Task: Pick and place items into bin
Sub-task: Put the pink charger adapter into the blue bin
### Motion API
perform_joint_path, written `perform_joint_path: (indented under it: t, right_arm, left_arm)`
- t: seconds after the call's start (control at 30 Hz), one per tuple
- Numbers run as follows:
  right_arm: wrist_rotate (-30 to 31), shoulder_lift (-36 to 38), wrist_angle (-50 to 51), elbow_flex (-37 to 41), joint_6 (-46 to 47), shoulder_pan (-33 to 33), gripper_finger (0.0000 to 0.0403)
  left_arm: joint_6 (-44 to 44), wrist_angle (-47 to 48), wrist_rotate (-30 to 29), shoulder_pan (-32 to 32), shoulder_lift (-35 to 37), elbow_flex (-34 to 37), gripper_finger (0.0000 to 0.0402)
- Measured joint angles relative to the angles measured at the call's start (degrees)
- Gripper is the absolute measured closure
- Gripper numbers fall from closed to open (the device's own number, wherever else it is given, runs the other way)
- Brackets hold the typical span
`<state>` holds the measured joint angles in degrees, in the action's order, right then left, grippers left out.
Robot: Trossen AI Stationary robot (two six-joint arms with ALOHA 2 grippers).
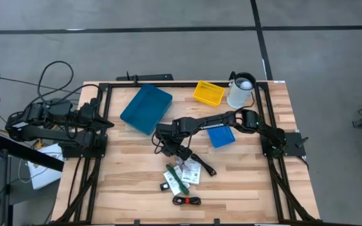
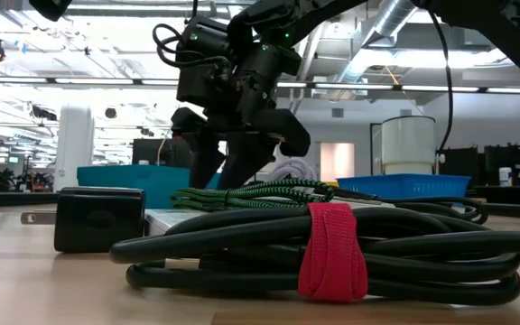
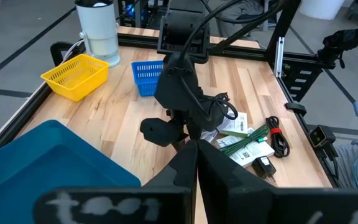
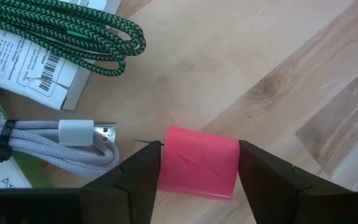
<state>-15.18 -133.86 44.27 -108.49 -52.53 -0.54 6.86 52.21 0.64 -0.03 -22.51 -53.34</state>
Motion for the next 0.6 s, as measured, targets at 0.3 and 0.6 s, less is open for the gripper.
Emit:
perform_joint_path:
  t: [0.3,0.6]
  right_arm:
    - [0.16,0.0,0.95,-0.99,0.7,0.0,0.0221]
    - [5.41,0.05,5.77,-5.78,1.53,-1.12,0.0226]
  left_arm:
    - [0.0,-0.02,0.0,0.0,0.0,0.0,0.0401]
    - [-0.01,0.0,0.0,0.0,0.01,0.0,0.0401]
